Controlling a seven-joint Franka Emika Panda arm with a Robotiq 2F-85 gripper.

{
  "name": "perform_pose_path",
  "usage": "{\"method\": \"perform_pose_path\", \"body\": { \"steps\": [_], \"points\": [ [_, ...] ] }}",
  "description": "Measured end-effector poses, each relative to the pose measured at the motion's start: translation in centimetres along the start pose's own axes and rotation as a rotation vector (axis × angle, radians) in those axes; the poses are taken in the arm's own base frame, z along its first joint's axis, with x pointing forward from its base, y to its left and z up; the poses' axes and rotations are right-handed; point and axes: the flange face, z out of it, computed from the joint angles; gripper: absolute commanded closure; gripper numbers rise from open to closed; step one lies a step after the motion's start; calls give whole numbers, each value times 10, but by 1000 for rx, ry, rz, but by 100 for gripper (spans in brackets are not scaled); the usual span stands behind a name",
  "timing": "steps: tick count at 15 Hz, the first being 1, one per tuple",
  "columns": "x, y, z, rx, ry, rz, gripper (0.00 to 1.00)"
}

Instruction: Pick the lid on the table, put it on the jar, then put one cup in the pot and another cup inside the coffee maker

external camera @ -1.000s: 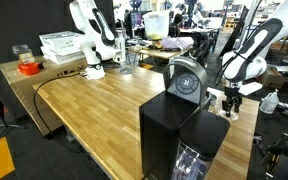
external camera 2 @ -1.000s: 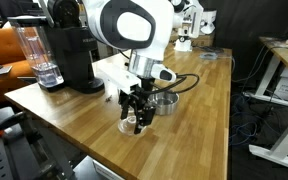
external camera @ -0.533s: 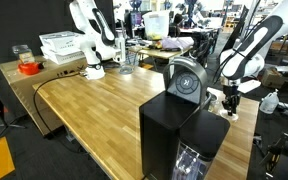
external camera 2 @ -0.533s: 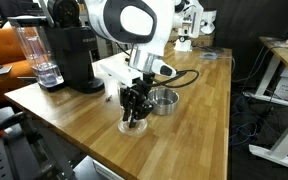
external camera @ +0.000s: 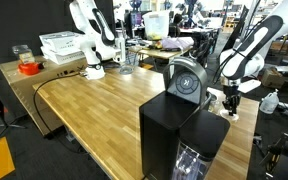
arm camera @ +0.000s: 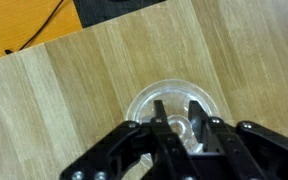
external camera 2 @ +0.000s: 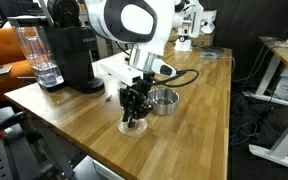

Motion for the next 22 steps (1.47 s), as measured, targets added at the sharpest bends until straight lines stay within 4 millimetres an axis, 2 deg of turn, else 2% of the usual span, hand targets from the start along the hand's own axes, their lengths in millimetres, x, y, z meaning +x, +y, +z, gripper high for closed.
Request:
{"method": "perform_pose_path", "body": {
  "steps": [8, 15, 18, 22],
  "points": [
    [0, 2, -13, -41, 12, -13, 93],
    [-9, 2, -22, -41, -6, -7, 93],
    [-8, -3, -42, -45, 30, -2, 93],
    [-11, -23, -79, -52, 68, 1, 93]
  ]
}}
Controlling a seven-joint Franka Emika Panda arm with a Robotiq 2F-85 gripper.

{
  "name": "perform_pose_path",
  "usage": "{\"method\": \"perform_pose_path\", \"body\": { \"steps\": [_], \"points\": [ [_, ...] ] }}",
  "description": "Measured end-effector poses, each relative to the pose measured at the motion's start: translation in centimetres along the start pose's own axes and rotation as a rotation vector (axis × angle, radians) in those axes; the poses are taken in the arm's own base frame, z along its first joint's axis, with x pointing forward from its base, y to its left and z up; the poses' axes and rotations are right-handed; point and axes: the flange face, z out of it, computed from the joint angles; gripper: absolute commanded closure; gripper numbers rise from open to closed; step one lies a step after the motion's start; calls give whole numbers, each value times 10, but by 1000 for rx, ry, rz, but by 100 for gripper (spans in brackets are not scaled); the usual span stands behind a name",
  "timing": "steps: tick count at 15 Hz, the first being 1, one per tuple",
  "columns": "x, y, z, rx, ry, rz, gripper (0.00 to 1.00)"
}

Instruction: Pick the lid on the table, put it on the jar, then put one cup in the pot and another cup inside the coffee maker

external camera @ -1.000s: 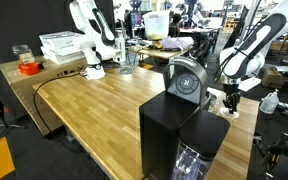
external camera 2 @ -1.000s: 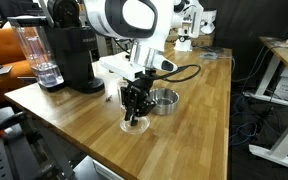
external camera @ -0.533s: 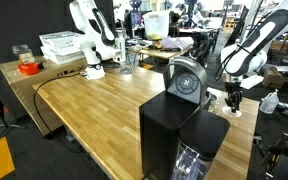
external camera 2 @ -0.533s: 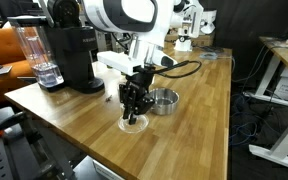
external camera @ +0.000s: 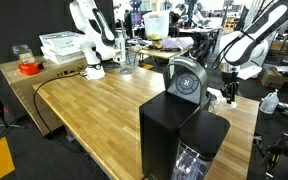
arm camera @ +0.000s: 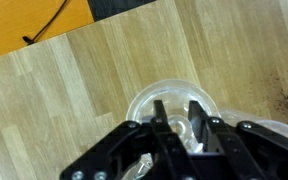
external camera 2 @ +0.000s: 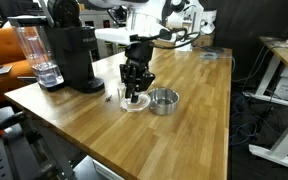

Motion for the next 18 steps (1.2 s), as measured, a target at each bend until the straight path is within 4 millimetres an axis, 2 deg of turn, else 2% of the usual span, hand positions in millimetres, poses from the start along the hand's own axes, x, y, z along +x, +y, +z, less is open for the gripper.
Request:
{"method": "perform_pose_path", "body": {
  "steps": [5, 14, 18],
  "points": [
    [-9, -21, -21, -3, 6, -17, 93],
    [-16, -36, -32, -6, 9, -44, 93],
    [-14, -67, -34, -15, 7, -106, 93]
  ]
}}
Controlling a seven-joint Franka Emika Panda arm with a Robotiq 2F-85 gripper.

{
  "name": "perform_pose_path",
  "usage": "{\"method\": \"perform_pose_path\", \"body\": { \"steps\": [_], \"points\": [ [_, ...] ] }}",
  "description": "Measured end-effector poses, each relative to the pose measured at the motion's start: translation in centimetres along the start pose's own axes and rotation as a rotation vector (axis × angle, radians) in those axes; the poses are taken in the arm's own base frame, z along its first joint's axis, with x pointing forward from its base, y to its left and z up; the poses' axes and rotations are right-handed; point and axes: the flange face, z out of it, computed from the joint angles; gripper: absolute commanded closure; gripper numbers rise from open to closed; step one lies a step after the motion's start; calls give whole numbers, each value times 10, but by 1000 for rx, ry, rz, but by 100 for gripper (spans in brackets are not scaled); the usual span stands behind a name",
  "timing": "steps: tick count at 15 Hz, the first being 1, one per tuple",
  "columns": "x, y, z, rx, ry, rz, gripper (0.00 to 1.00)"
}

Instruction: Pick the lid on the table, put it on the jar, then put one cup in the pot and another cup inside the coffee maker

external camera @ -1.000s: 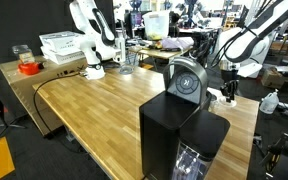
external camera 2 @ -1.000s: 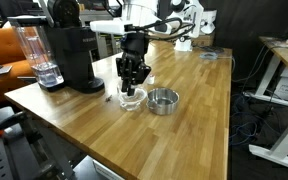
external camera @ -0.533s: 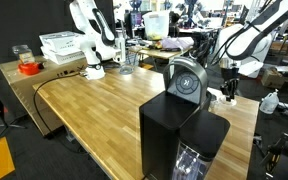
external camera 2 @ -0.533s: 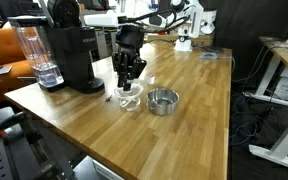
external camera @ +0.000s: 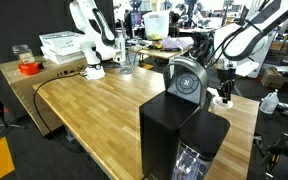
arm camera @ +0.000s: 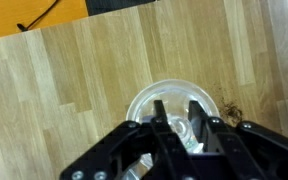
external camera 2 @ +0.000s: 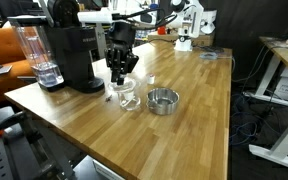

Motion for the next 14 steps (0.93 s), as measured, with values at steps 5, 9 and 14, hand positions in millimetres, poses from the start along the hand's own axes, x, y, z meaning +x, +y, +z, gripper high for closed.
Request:
{"method": "perform_pose_path", "body": {
  "steps": [5, 9, 14],
  "points": [
    [7, -35, -9, -12, 12, -70, 93],
    [9, -37, -12, -13, 15, -77, 93],
    [14, -36, -18, -14, 21, -97, 93]
  ]
}}
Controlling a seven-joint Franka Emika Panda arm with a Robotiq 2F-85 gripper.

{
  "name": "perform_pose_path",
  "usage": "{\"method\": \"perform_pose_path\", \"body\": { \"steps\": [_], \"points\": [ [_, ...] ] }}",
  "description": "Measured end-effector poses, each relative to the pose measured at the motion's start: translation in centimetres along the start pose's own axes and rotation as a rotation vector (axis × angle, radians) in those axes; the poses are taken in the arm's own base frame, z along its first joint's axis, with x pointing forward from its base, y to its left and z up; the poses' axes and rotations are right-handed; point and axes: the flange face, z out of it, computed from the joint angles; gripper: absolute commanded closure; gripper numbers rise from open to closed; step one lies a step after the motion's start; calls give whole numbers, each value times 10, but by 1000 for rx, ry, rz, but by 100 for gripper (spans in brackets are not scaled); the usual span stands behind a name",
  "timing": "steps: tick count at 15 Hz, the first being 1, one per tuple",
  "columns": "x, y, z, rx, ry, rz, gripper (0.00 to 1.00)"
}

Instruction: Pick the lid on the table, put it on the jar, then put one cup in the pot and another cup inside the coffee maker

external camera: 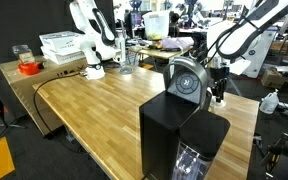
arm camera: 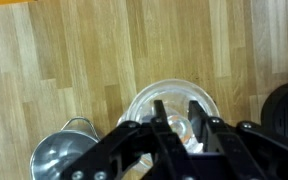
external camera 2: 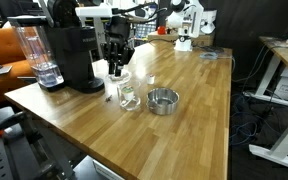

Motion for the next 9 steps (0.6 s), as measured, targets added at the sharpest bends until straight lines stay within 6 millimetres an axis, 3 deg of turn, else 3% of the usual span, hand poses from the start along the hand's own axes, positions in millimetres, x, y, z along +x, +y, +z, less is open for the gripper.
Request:
{"method": "perform_pose_path", "body": {
  "steps": [5, 9],
  "points": [
    [5, 3, -6, 2, -7, -13, 93],
    [7, 10, 5, 10, -29, -20, 93]
  ]
}}
